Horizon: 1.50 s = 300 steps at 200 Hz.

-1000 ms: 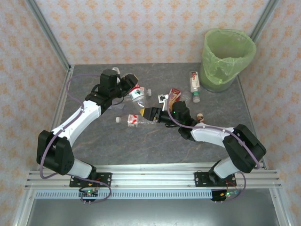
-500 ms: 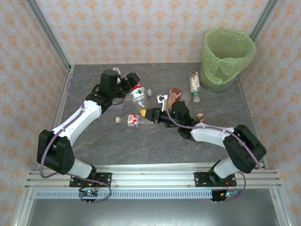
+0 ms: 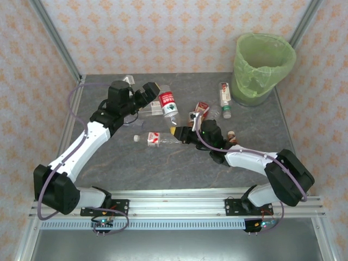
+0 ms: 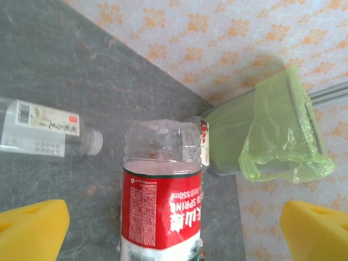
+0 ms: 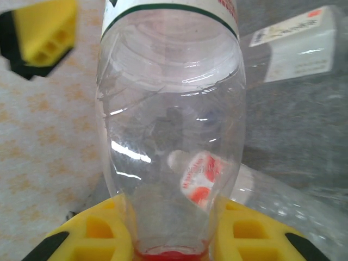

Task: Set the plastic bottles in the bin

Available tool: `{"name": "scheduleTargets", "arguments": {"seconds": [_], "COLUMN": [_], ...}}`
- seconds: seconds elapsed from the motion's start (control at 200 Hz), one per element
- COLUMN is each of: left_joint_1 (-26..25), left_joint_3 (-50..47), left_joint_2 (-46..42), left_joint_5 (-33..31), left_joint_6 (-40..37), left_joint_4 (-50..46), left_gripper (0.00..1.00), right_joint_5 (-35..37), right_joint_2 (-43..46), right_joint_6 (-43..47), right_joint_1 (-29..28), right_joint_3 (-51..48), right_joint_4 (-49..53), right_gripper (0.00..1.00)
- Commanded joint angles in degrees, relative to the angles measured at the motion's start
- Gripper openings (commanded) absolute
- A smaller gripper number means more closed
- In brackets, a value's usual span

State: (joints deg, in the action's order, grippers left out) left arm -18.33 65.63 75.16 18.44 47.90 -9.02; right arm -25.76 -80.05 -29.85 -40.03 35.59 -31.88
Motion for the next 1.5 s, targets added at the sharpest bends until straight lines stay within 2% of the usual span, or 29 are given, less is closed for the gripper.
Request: {"name": "scheduleTargets", "arguments": {"seconds": [0.0, 0.17, 0.345, 0.586, 0.776, 0.946, 1.126, 1.246, 1.386, 1.496], "left_joint_1": [0.4, 0.4, 0.4, 0.4, 0.4, 0.4, 0.5, 0.5, 0.5, 0.4], "left_joint_3": [-3.9, -10.6, -14.9, -17.3, -19.3, -21.7, -21.5, -20.5, -19.5, -18.9], "left_joint_2": [-4.2, -9.6, -12.4, -12.8, -13.1, -13.4, -13.9, -13.0, -12.2, -12.2], "left_joint_5": [-6.5, -13.3, -18.6, -20.3, -25.5, -22.0, -24.1, -20.9, -20.5, -15.7], "left_joint_6": [-3.6, -4.7, -6.1, -5.0, 0.2, -0.6, 0.0, -1.9, -2.3, -5.2], "left_joint_4": [2.5, 6.2, 5.4, 2.8, -0.5, 1.5, -1.6, -1.9, -3.1, -1.6], "left_gripper": [1.0, 1.0, 1.0, 1.0, 1.0, 1.0, 1.0, 1.0, 1.0, 1.0], "right_joint_5": [5.5, 8.8, 11.9, 16.6, 18.2, 18.7, 19.8, 18.4, 17.6, 17.3], "right_joint_2": [2.8, 6.4, 9.7, 10.3, 10.3, 10.0, 8.4, 5.5, 1.0, -2.9], "right_joint_6": [1.7, 4.7, 10.7, 16.0, 18.8, 21.3, 23.6, 25.2, 26.8, 26.9], "right_joint_1": [1.8, 6.0, 8.8, 9.9, 12.0, 16.3, 23.0, 28.3, 33.3, 36.3], "right_joint_3": [-0.3, 0.9, 3.2, 6.9, 12.5, 19.7, 27.4, 33.8, 41.7, 48.1], "right_joint_4": [3.7, 10.8, 15.2, 12.0, 9.1, 13.4, 21.0, 27.4, 34.0, 38.9], "right_gripper": [0.0, 0.0, 0.0, 0.0, 0.0, 0.0, 0.0, 0.0, 0.0, 0.0]}}
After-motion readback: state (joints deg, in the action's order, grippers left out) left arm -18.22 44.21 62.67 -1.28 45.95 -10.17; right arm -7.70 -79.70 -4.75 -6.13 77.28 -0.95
